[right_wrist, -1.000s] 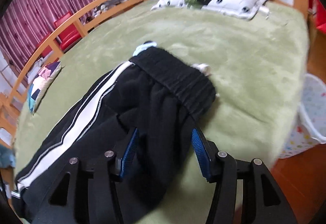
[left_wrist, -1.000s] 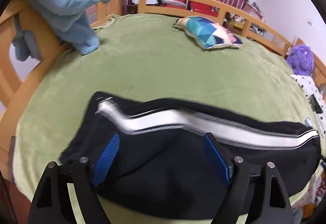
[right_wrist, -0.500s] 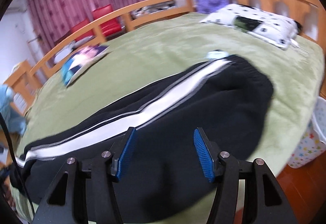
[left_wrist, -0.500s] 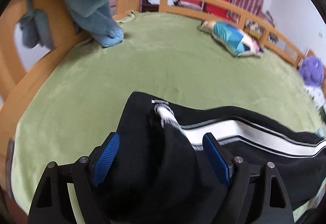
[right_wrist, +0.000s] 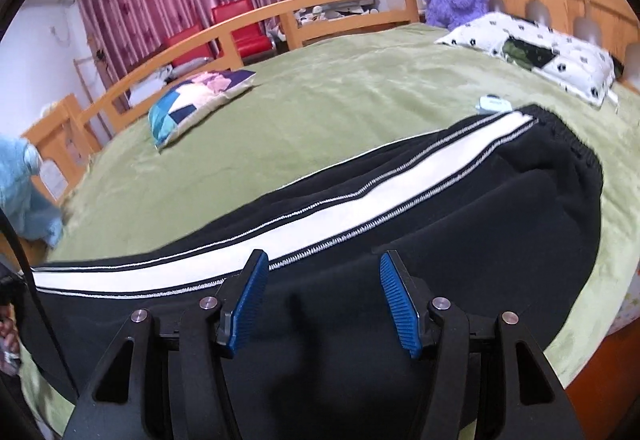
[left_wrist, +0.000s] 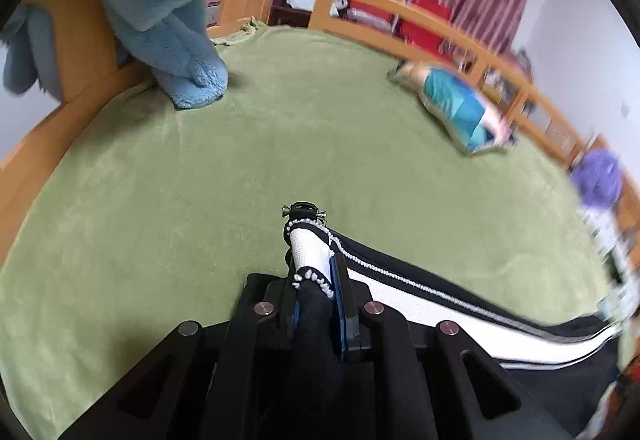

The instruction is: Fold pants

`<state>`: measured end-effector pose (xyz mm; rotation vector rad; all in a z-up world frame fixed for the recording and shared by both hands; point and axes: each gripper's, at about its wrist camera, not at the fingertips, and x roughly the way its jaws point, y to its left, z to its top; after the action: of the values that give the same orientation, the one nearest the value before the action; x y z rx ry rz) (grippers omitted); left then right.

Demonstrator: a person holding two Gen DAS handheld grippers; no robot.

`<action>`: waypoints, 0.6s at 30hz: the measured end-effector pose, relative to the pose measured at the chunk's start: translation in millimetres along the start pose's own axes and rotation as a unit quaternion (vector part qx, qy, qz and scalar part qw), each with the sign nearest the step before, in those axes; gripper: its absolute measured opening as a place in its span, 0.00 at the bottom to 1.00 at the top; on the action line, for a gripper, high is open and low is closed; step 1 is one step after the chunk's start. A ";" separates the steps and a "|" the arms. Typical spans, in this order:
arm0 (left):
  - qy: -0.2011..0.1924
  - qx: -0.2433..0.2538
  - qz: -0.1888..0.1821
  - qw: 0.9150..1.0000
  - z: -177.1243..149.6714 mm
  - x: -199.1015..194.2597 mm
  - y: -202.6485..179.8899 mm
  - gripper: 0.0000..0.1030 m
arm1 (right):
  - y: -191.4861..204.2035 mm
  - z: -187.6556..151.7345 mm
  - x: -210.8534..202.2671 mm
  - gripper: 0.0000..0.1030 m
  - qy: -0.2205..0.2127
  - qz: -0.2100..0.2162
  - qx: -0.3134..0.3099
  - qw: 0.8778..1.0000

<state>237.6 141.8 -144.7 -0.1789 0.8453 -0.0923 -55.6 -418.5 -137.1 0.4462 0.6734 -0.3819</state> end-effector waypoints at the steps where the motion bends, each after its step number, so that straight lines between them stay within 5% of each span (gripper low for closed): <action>1: 0.010 0.014 0.013 1.000 -2.2 5.9 -4.5 0.18 | -1.3 0.3 2.8 0.56 0.004 0.001 0.006 1.000; 4: 0.035 0.032 0.043 0.998 -8.6 11.1 -11.0 0.37 | -2.3 0.4 8.2 0.56 0.016 -0.002 0.010 1.000; 7: 0.019 0.022 -0.001 1.000 -17.7 -17.6 -8.0 0.67 | -0.8 0.0 6.2 0.56 0.014 0.002 0.005 1.000; 15: 0.001 0.005 -0.060 0.998 -74.7 -91.3 1.5 0.69 | 7.9 -6.6 3.3 0.56 0.019 0.012 -0.005 1.000; 18: 0.003 -0.018 -0.047 0.999 -106.5 -106.9 17.0 0.69 | 14.3 -9.3 -3.4 0.56 0.013 0.022 -0.011 1.000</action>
<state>87.2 161.9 -138.6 -0.2520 0.8449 -0.1671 -56.1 -401.1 -137.5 0.4445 0.6906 -0.3267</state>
